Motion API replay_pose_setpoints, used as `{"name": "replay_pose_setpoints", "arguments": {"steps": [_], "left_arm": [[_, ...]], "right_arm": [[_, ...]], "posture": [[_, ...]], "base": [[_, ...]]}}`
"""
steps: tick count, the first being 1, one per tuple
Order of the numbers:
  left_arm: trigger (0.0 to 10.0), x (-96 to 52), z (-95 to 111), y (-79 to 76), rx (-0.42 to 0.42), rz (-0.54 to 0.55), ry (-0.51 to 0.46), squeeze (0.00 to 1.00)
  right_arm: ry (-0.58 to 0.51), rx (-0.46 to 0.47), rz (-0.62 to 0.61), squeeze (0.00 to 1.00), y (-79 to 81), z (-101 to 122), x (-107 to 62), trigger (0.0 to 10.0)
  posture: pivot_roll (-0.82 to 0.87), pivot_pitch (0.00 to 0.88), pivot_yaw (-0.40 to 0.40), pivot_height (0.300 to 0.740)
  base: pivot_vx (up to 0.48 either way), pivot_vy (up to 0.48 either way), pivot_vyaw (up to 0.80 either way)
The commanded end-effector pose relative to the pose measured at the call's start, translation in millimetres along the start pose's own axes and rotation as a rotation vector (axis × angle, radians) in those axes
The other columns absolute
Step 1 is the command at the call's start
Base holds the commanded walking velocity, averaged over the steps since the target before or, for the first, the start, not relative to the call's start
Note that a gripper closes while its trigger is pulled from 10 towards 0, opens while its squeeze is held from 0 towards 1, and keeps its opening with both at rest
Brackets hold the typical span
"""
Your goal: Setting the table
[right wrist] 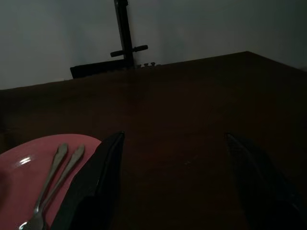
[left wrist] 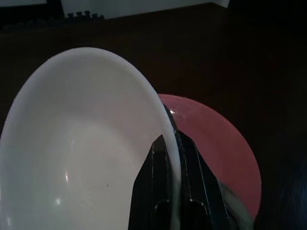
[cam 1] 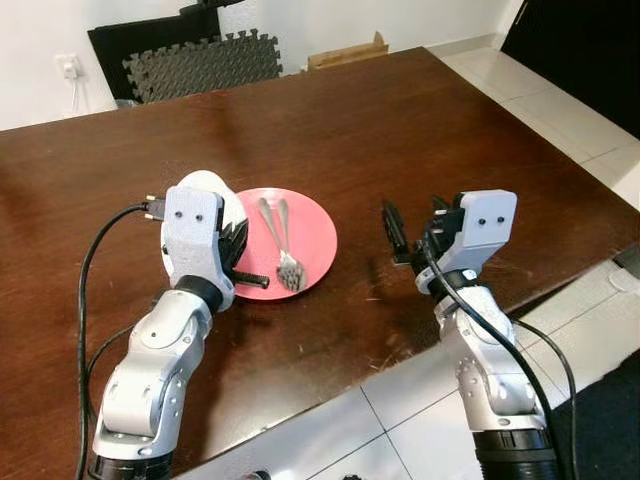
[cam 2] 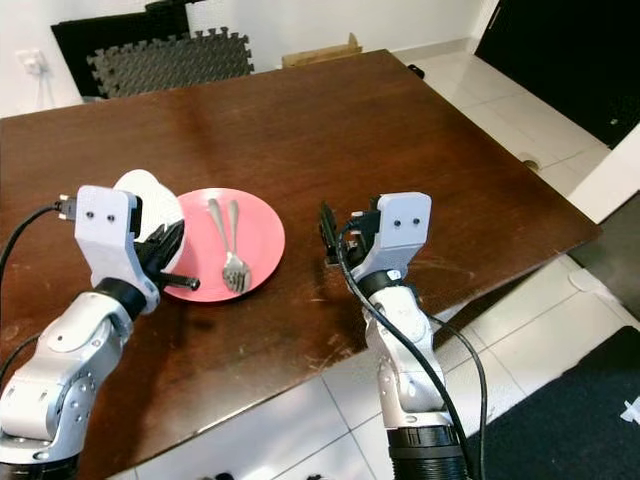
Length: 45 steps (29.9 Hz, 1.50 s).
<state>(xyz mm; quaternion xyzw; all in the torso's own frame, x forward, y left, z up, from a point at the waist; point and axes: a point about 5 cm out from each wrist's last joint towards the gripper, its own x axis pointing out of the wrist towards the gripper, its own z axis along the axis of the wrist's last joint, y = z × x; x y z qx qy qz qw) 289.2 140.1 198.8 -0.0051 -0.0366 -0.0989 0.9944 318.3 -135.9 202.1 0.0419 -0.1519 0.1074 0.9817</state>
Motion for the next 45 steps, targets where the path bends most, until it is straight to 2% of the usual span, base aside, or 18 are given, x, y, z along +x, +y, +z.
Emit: {"name": "replay_pose_setpoints", "arguments": {"steps": [1, 13, 45], "left_arm": [[10.0, -2.5, -6.1, 2.9, 0.007, 0.018, 0.018, 0.00], [10.0, -2.8, -6.6, 0.8, 0.018, 0.014, 0.010, 0.00], [10.0, -2.7, -6.0, -0.2, 0.033, 0.008, 0.007, 0.00]], "right_arm": [[0.027, 0.000, -0.007, 0.00, -2.5, -8.1, -4.6, 10.0], [0.032, 0.002, -0.002, 0.00, -0.9, -9.5, -4.7, 10.0], [0.034, 0.005, -0.009, 0.00, -1.9, -10.0, -5.4, 10.0]], "posture": [[0.06, 0.100, 0.034, 0.740], [0.06, 0.105, 0.033, 0.740], [0.06, 0.110, 0.038, 0.740]], "base": [[0.000, 0.000, 0.00], [0.000, 0.000, 0.00], [-0.333, 0.000, 0.00]]}}
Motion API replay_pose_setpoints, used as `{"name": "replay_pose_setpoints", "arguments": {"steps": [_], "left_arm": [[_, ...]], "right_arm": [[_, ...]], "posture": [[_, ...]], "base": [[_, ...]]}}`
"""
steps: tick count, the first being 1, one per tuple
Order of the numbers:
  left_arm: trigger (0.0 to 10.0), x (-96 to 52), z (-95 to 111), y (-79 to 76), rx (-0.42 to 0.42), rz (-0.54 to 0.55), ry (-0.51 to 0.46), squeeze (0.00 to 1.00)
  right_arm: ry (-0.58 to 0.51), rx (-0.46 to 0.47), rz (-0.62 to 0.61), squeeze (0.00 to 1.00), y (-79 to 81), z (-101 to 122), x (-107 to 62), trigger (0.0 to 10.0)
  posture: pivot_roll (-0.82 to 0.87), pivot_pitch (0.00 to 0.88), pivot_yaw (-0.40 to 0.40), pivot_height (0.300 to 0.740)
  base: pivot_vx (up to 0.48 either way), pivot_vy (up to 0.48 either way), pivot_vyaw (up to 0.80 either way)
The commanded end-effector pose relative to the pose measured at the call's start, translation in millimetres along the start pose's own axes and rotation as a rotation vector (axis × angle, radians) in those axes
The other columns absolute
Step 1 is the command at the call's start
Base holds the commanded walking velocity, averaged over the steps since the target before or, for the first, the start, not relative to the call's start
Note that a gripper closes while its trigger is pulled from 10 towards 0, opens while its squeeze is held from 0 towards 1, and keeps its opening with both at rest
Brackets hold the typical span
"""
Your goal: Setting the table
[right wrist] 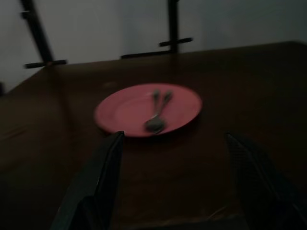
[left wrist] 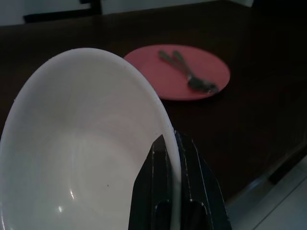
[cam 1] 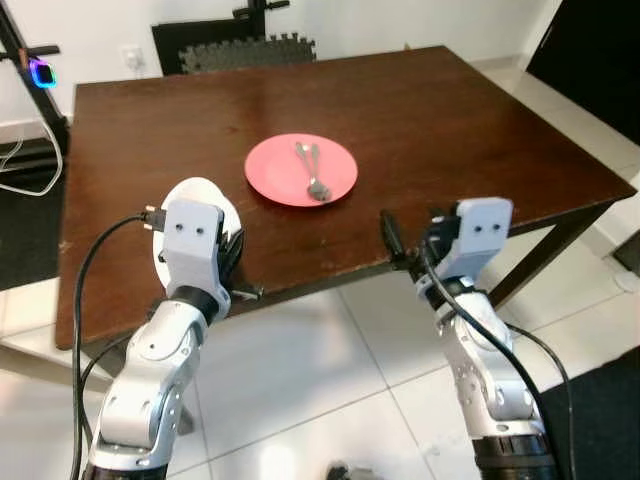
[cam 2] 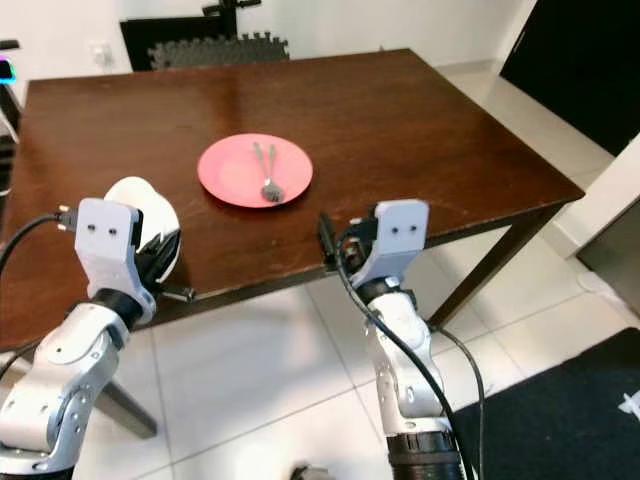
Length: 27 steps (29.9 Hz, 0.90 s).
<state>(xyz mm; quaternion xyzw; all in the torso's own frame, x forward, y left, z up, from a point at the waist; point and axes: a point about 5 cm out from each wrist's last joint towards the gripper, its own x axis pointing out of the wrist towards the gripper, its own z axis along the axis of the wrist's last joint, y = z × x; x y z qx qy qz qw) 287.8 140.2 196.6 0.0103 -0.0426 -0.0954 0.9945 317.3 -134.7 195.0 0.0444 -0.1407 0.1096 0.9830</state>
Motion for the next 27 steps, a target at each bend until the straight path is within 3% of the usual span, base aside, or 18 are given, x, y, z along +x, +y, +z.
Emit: {"name": "replay_pose_setpoints", "arguments": {"steps": [1, 6, 27], "left_arm": [[10.0, -1.1, -3.7, -0.3, 0.003, 0.002, 0.014, 0.00], [10.0, -1.2, -3.6, -1.4, -0.003, -0.008, 0.010, 0.00], [10.0, -0.6, -5.4, -2.0, 0.005, -0.006, 0.019, 0.00]], "right_arm": [[0.012, -0.003, -0.011, 0.00, -3.1, -3.5, -2.5, 10.0], [0.012, -0.005, -0.010, 0.00, -3.4, -3.6, -2.4, 10.0], [0.033, -0.028, -0.015, 0.00, -4.3, -6.3, -1.8, 10.0]], "posture": [[0.06, 0.110, 0.037, 0.740], [0.06, 0.110, 0.037, 0.740], [0.06, 0.110, 0.035, 0.740]], "base": [[-0.277, 0.000, 0.00], [-0.267, 0.000, 0.00], [0.000, 0.000, 0.00]]}}
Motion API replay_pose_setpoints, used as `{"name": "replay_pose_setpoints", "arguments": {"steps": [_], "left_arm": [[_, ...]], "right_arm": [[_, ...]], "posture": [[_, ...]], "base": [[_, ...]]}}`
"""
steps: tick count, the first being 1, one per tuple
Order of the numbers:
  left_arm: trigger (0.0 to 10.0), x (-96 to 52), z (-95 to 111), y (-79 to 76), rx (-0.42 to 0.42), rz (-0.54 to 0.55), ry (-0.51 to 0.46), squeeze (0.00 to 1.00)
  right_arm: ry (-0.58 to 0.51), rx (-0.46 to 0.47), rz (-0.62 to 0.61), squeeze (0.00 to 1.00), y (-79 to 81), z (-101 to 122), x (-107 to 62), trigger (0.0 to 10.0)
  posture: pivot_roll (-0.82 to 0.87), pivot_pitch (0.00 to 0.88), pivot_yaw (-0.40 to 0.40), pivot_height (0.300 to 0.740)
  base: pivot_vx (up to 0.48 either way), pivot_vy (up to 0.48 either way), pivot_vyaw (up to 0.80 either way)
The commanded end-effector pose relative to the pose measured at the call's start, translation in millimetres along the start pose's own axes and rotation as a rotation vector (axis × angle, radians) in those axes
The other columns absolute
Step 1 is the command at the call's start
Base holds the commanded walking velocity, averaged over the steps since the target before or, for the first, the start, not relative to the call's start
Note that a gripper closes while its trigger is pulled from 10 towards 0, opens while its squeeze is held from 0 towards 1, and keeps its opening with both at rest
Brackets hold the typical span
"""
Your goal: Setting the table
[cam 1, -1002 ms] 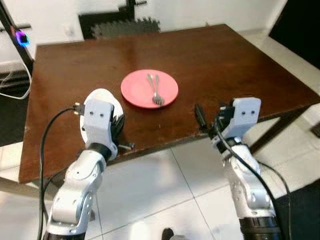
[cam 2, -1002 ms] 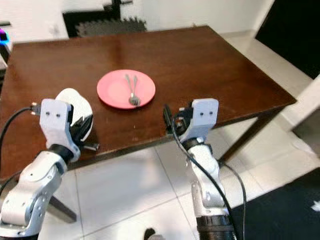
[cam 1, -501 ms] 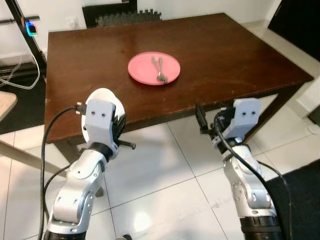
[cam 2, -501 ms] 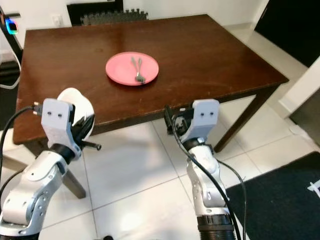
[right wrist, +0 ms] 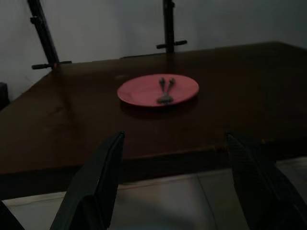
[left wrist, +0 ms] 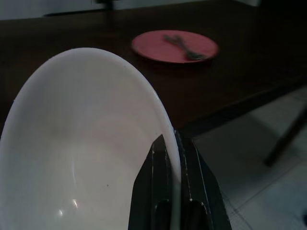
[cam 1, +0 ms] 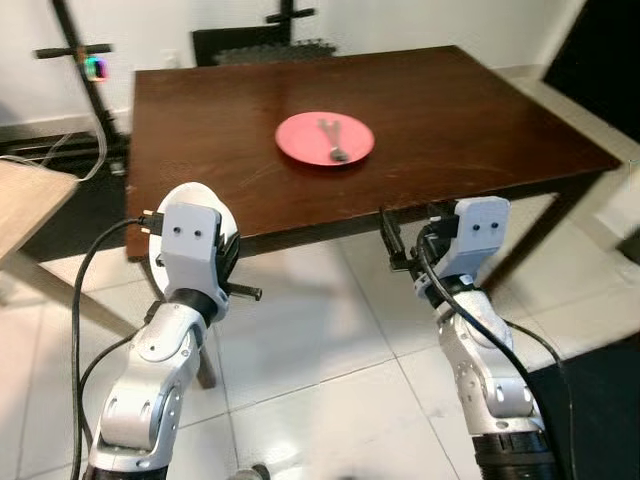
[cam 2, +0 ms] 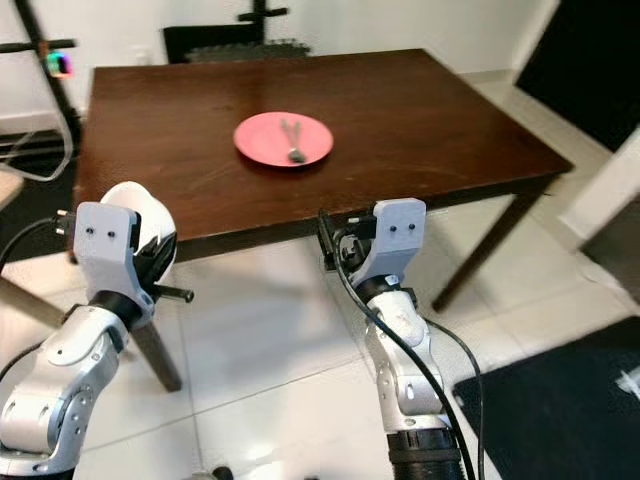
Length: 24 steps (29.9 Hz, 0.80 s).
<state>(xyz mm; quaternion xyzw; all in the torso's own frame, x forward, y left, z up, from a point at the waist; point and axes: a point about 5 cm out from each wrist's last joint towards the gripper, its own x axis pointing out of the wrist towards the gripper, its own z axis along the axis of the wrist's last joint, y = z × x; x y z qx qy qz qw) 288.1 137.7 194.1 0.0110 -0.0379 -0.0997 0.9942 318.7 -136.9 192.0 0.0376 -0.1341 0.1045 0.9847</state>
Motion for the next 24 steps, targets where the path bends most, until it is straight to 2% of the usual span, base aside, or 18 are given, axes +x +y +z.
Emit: {"name": "replay_pose_setpoints", "arguments": {"steps": [1, 24], "left_arm": [[10.0, -1.2, -2.8, 0.4, 0.005, 0.002, 0.008, 0.00], [10.0, -0.6, -3.6, -0.8, 0.011, -0.004, 0.010, 0.00]], "right_arm": [[0.019, -0.012, -0.006, 0.00, -1.9, -3.5, -1.7, 10.0], [0.034, -0.040, -0.024, 0.00, -5.4, -5.2, -0.2, 10.0]], "posture": [[0.06, 0.108, 0.036, 0.740], [0.06, 0.102, 0.034, 0.740]], "base": [[0.000, 0.000, 0.58], [0.000, 0.000, 0.79]]}}
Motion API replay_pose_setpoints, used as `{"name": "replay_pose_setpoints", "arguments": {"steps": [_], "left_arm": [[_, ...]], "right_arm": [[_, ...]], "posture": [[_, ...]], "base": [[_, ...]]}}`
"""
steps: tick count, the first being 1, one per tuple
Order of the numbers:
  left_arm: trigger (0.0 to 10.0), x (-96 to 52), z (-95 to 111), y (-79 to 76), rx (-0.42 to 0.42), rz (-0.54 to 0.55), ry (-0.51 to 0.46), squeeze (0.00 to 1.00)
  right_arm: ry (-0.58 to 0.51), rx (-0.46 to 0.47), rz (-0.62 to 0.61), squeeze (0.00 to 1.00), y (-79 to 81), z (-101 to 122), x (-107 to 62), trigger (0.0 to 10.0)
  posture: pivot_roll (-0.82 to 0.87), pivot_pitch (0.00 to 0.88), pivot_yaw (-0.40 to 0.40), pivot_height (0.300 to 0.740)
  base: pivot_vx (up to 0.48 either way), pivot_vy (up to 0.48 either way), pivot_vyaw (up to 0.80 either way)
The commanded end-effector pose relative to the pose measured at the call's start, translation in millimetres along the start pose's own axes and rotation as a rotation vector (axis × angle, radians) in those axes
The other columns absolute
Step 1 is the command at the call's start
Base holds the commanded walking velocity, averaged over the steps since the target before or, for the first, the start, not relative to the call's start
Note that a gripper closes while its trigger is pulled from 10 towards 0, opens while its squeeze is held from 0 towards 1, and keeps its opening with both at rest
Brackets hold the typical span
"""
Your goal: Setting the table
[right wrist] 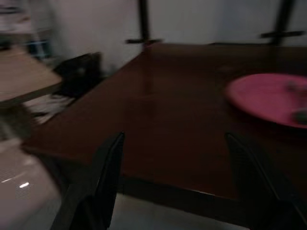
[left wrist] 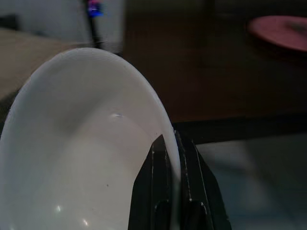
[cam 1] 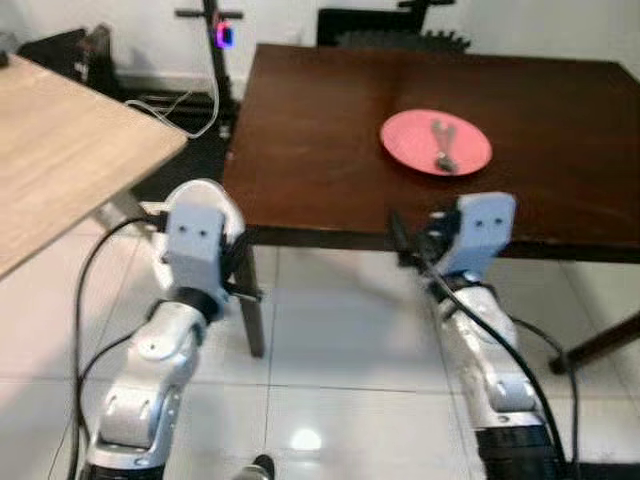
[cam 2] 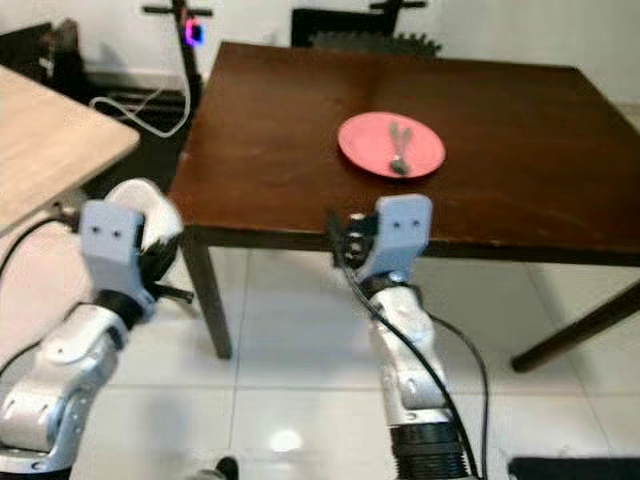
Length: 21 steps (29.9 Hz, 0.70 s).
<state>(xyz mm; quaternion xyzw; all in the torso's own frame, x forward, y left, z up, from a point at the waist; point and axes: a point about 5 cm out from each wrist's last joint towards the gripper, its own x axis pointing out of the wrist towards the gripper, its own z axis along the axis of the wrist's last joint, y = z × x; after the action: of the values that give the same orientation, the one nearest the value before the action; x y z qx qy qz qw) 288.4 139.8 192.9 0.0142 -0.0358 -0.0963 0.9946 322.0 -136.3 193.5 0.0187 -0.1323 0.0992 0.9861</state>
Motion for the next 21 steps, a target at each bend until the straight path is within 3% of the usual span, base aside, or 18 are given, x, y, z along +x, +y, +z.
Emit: {"name": "replay_pose_setpoints", "arguments": {"steps": [1, 21], "left_arm": [[10.0, -0.4, -2.3, -2.9, 0.006, -0.011, 0.005, 0.00], [10.0, 0.1, -2.5, -3.2, 0.008, -0.009, 0.008, 0.00]], "right_arm": [[0.026, -0.003, -0.018, 0.00, -5.1, -6.0, -3.7, 10.0], [0.026, 0.004, -0.023, 0.00, -5.7, -6.6, -3.7, 10.0]], "posture": [[0.06, 0.102, 0.034, 0.740], [0.06, 0.107, 0.036, 0.740]], "base": [[0.000, 0.000, 0.80], [0.000, 0.000, 0.80]]}}
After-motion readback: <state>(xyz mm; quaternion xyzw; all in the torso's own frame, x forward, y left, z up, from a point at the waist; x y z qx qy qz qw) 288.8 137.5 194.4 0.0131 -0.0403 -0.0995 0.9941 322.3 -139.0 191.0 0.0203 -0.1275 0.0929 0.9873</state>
